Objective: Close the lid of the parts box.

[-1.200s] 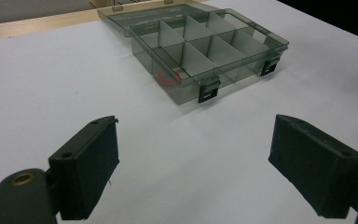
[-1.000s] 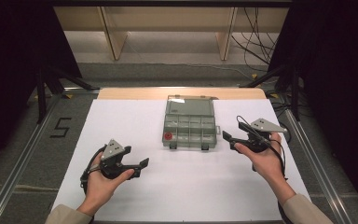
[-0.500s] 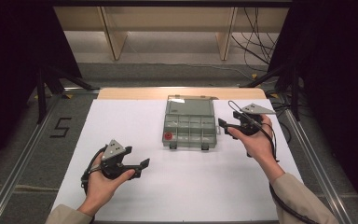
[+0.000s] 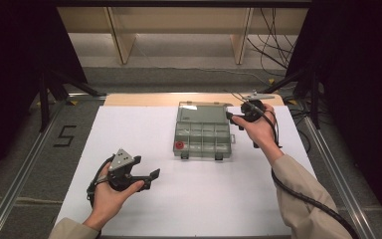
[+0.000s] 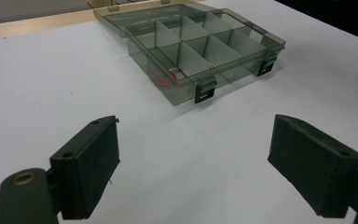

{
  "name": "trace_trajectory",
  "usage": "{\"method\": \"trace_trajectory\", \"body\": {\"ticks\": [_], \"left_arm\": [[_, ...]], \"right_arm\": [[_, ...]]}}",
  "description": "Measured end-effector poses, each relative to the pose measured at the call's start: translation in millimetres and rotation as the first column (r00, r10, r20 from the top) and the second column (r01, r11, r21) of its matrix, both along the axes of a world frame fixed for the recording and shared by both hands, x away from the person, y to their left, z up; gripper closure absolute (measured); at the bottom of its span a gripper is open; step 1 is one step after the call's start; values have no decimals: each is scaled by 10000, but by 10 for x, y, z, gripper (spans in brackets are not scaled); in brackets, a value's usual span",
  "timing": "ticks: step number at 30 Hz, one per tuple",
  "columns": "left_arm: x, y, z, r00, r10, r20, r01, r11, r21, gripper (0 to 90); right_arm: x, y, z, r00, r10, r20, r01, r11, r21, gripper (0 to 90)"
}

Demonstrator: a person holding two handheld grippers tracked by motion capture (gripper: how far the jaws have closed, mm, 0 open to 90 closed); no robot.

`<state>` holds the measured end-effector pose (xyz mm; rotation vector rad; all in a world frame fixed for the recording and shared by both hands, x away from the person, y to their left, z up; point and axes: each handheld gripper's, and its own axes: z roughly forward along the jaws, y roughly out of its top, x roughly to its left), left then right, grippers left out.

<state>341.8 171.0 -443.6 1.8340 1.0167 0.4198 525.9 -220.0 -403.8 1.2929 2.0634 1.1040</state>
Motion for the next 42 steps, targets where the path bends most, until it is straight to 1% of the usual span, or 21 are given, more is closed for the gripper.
{"method": "trace_trajectory", "body": {"ticks": [3,4,5,9,15,18,20,22,23,25,27,28,29,30,32,33,35,36,38,39,42], "left_arm": [[1,-7,-7,10000,24,-67,-25,10000,-86,152],[2,-8,-7,10000,13,-66,-14,10000,-82,152],[2,-10,-8,10000,2,-66,-3,10000,-88,152],[4,-12,-7,10000,-32,-35,32,10000,-45,153],[-1,-5,-7,10000,-75,-64,74,9999,-103,153],[-4,2,-5,9999,-125,-22,125,9999,-59,153],[-7,-2,-9,9999,-112,-80,111,9999,-111,153],[-8,1,-8,9999,-168,-26,168,9998,-72,153],[-14,-5,-10,9999,-105,-75,104,9998,-148,153],[-19,-4,-10,9999,-92,-83,91,9998,-157,153],[-19,-2,-12,9999,-98,-88,97,9998,-159,153],[-19,-1,-13,9999,-98,-92,96,9998,-163,153],[-19,0,-14,9999,-106,-99,105,9998,-150,153],[-19,-1,-15,9999,-101,-103,99,9998,-150,154],[-19,-4,-16,9999,-106,-105,105,9999,-132,154],[-21,-8,-16,9999,-108,-111,106,9998,-145,154],[-23,-12,-14,9999,-140,-96,139,9998,-114,154],[-24,-15,-15,9999,-120,-112,118,9998,-134,154],[-17,-8,-14,9998,-216,-35,216,9998,-26,154],[-15,-8,-16,9998,-210,-36,209,9998,-29,154],[-14,-7,-18,9998,-199,-52,199,9998,-36,154]], "right_arm": [[153,70,-23,9983,-338,-477,338,9994,-8,356],[222,81,-42,9988,-255,-412,247,9995,-197,357],[264,126,-44,9953,-505,-823,502,9987,-55,361],[505,196,-95,9912,-678,-1140,641,9973,-357,381],[807,268,-216,9772,-1132,-1798,1004,9918,-787,450],[916,280,-257,9715,-1309,-1974,1102,9875,-1122,522],[970,300,-281,9643,-1407,-2244,1188,9870,-1084,568],[1010,307,-313,9545,-1555,-2546,1312,9852,-1100,594],[1020,310,-330,9450,-1657,-2819,1372,9835,-1179,605],[1052,295,-375,9401,-1766,-2916,1465,9816,-1224,629],[1086,262,-428,9431,-1714,-2848,1379,9814,-1339,653],[1082,274,-443,9322,-1886,-3090,1578,9799,-1221,668],[1095,264,-468,9357,-1857,-3001,1567,9806,-1182,678],[1088,268,-479,9268,-1939,-3217,1637,9793,-1188,692],[1079,272,-499,9232,-1986,-3290,1740,9794,-1028,719],[1078,276,-506,9177,-2113,-3365,1867,9769,-1043,731],[1082,231,-526,9277,-1913,-3205,1568,9790,-1307,755],[1077,258,-535,9157,-2130,-3406,1888,9766,-1032,764],[1074,258,-556,9113,-2235,-3458,2007,9744,-1008,779],[1074,269,-555,9021,-2314,-3643,2133,9729,-898,790],[1083,269,-572,9044,-2311,-3587,2133,9729,-889,817]]}}
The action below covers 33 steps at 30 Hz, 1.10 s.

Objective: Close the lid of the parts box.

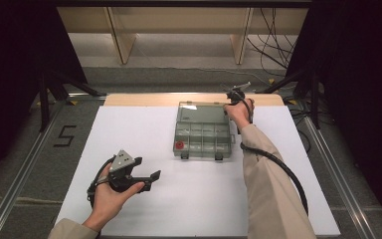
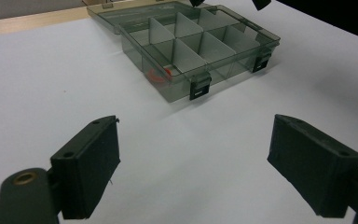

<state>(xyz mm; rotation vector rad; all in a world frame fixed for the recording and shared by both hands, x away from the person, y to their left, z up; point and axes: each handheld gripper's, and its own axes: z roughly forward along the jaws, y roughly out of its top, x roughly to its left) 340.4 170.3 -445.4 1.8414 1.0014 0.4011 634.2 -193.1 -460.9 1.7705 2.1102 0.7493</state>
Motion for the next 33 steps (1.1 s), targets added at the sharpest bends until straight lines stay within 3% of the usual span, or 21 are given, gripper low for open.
{"method": "trace_trajectory", "body": {"ticks": [2,5,12,18,20,22,24,32,33], "left_arm": [[2,4,1,10000,-30,21,29,10000,31,155],[1,4,2,10000,-37,29,37,10000,28,155],[5,5,-5,10000,22,-17,-22,10000,-19,155],[10,9,-9,9999,116,-90,-117,9999,-91,155],[12,7,-9,9999,122,-81,-122,9999,-98,155],[15,9,-9,9999,144,-92,-145,9999,-73,155],[19,12,-10,9999,135,-105,-136,9999,-64,156],[143,49,15,9990,433,-118,-433,9991,-22,175],[185,52,29,9981,601,-167,-603,9981,-132,185]], "right_arm": [[0,2,7,10000,-2,-66,1,9999,-159,843],[-6,23,10,9988,-482,-101,483,9988,67,861],[-21,75,18,9938,-1107,-140,1108,9938,66,884],[-40,95,28,9908,-1347,-161,1346,9909,-47,894],[-40,119,40,9870,-1605,-70,1606,9869,167,896],[-47,115,48,9878,-1552,129,1551,9879,78,897],[-56,135,74,9835,-1806,60,1804,9833,234,898],[-143,86,102,9854,-1507,797,1508,9885,44,899],[-161,99,115,9833,-1700,655,1687,9854,247,899]]}}
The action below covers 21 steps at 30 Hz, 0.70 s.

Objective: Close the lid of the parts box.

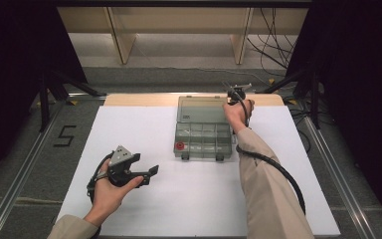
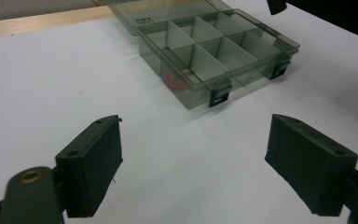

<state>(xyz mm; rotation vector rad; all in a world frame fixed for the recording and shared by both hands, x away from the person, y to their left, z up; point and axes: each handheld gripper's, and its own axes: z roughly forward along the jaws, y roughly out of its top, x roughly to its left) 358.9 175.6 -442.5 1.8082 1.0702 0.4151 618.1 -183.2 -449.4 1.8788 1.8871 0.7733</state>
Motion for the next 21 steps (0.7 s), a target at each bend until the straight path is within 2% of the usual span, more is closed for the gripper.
{"method": "trace_trajectory", "body": {"ticks": [2,4,6,9,10,13,15,16,19,20,21], "left_arm": [[92,13,29,9999,139,-30,-139,9999,66,194],[244,30,77,9994,344,-10,-344,9993,155,207],[425,17,136,9982,585,-103,-583,9982,167,224],[729,-62,224,9979,597,-255,-597,9982,-7,271],[832,-104,249,9978,621,-252,-626,9978,-211,300],[1135,-241,336,9970,681,-365,-694,9969,-360,332],[1326,-341,371,9957,757,-533,-767,9969,-169,352],[1414,-378,383,9953,690,-685,-680,9975,172,358],[1661,-525,372,9905,724,-1167,-696,9972,279,391],[1733,-560,358,9883,725,-1344,-691,9972,294,399],[1797,-582,342,9854,651,-1571,-596,9975,390,411]], "right_arm": [[-18,-13,0,9997,82,240,-80,9999,-61,899],[-38,-28,9,9991,184,388,-176,9996,-209,899],[-62,-9,14,9987,64,503,-58,9999,-109,899],[-90,-26,25,9963,322,791,-290,9987,-411,899],[-102,-21,27,9960,293,845,-264,9990,-361,899],[-143,-19,50,9949,207,986,-178,9994,-302,899],[-171,-27,69,9946,214,1015,-198,9997,-174,899],[-185,-31,73,9943,195,1049,-176,9997,-188,898],[-211,-65,67,9890,387,1425,-333,9987,-398,898],[-229,-61,76,9898,322,1391,-283,9992,-294,898],[-234,-82,64,9846,533,1665,-459,9978,-480,898]]}}
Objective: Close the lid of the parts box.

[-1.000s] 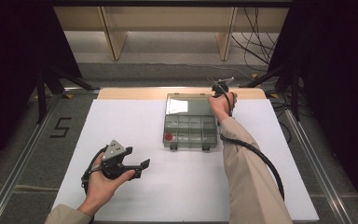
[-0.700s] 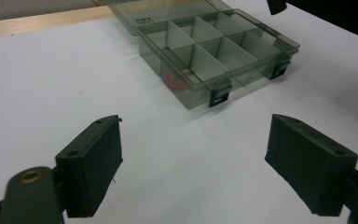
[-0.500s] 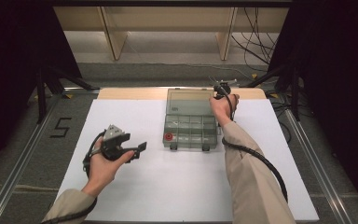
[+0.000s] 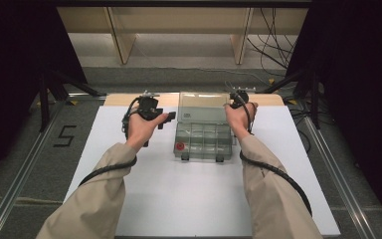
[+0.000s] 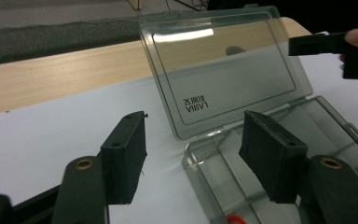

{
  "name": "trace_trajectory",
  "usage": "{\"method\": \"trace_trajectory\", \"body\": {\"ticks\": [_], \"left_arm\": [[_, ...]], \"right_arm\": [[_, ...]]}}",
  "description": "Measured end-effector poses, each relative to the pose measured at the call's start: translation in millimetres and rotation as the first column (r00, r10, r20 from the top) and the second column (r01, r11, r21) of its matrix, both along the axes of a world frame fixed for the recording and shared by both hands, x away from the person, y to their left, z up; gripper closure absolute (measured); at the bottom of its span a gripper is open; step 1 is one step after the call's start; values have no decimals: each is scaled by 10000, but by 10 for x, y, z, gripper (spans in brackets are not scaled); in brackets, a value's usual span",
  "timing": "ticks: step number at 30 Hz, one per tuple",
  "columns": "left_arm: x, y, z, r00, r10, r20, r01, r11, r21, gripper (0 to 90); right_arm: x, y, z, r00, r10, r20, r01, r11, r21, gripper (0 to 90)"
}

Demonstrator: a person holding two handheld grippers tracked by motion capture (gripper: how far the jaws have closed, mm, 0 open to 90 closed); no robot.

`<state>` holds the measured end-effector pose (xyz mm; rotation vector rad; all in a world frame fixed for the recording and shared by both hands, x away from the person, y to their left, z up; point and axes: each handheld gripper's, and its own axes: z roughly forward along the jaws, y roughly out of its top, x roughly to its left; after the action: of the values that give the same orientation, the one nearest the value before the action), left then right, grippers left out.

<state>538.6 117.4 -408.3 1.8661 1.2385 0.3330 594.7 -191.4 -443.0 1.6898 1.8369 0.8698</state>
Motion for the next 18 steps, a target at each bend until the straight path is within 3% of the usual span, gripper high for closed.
{"method": "trace_trajectory", "body": {"ticks": [1,2,6,8,18], "left_arm": [[56,-36,-22,9998,106,-169,-108,9999,-94,419],[106,-66,-43,9993,135,-363,-141,9998,-160,427],[242,-167,-125,9961,369,-796,-341,9987,370,478],[288,-207,-180,9938,534,-980,-504,9982,328,518],[410,-273,-343,9860,929,-1382,-909,9956,204,637]], "right_arm": [[-26,25,20,9996,-211,-190,216,9994,270,899],[-14,-13,1,9993,134,335,-129,9998,-147,898],[-47,-16,-3,9986,38,533,-43,10000,85,898],[-64,-30,1,9984,128,556,-131,9999,43,898],[-159,-26,42,9960,93,894,-127,9992,374,897]]}}
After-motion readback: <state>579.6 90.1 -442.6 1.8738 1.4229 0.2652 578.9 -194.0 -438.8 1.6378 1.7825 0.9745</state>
